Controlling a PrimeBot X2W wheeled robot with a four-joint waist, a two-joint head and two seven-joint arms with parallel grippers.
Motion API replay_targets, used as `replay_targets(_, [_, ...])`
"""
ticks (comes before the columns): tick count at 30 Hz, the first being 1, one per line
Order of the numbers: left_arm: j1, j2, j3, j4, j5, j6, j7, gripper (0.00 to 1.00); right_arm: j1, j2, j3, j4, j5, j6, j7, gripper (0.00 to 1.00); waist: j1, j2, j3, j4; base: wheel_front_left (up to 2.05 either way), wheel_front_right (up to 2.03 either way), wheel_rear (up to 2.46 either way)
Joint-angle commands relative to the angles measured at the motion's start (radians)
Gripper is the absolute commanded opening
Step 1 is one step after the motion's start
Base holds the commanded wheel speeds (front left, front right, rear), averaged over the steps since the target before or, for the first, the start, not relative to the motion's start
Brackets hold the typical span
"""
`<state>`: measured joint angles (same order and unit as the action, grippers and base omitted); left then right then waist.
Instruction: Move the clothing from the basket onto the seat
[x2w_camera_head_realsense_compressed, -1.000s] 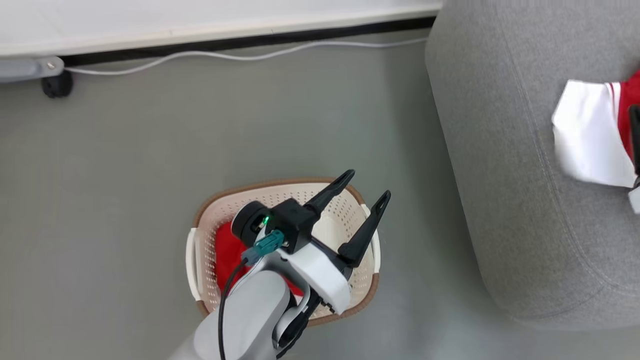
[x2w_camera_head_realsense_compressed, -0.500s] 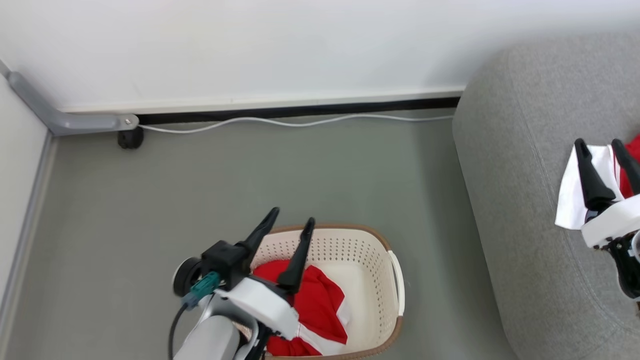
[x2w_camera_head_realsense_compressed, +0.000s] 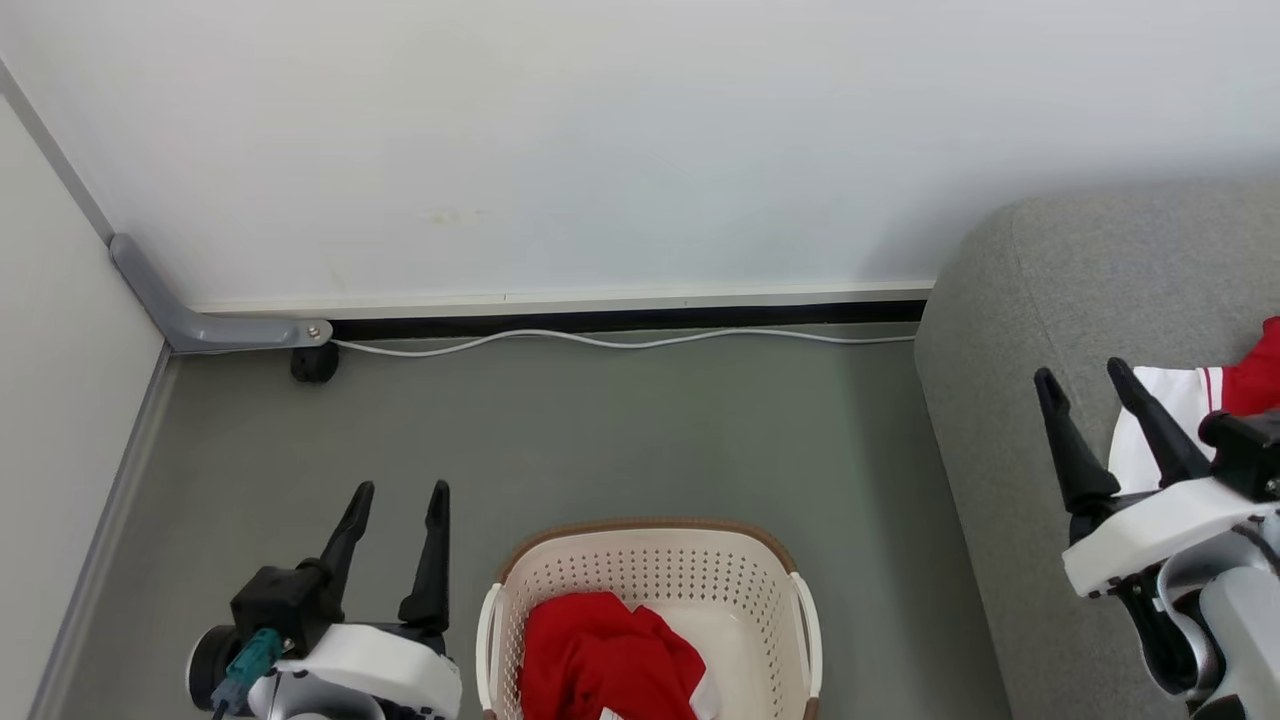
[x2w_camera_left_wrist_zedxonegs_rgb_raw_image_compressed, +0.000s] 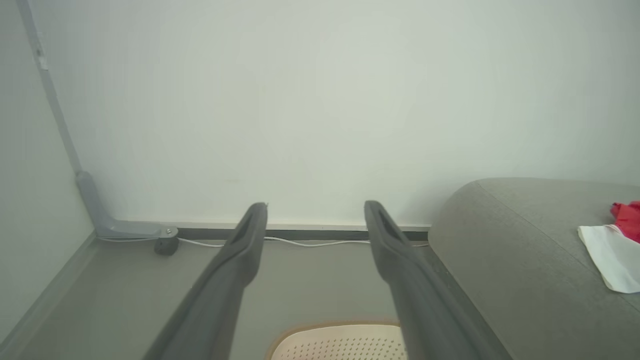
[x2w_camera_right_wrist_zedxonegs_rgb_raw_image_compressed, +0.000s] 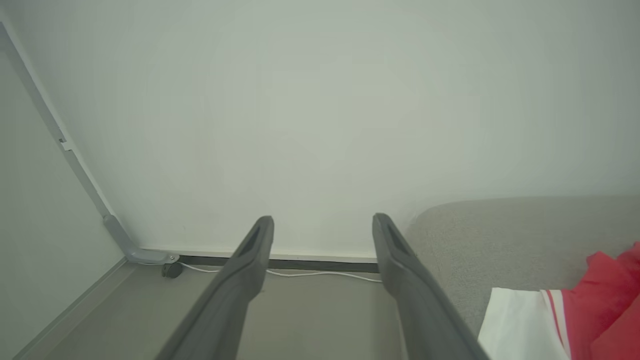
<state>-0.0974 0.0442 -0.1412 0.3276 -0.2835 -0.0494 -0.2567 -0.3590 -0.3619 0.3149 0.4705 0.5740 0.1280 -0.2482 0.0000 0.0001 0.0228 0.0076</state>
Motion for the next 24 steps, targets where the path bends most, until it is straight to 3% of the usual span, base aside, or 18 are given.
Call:
replay_targets(1, [-0.001,0.006,0.058,-0.035,0.016,0.019,-0.005,1.00,0.024,-0.002,-0.002,-0.047,-0.031,0.003,-0.014,1.00,0.0000,-0.0001,-0.016,-0.004,0.00,0.00,0.00])
replay_targets(5, [0.041,0.006,0.098,-0.059,0.028,0.040,-0.005,1.00,0.076,0.027,-0.007,-0.099,-0.083,0.003,-0.014,1.00,0.0000,-0.0001,-0.031,-0.011,0.00,0.00,0.00])
replay_targets(12, [0.120,0.006,0.124,-0.086,0.024,0.040,-0.005,1.00,0.170,0.072,-0.041,-0.159,-0.131,0.003,-0.014,1.00,0.0000,-0.0001,-0.041,-0.020,0.00,0.00,0.00])
replay_targets(24, [0.168,0.006,0.114,-0.121,0.017,0.066,-0.005,1.00,0.238,0.107,-0.110,-0.168,-0.191,0.003,-0.014,1.00,0.0000,-0.0001,-0.037,-0.024,0.00,0.00,0.00])
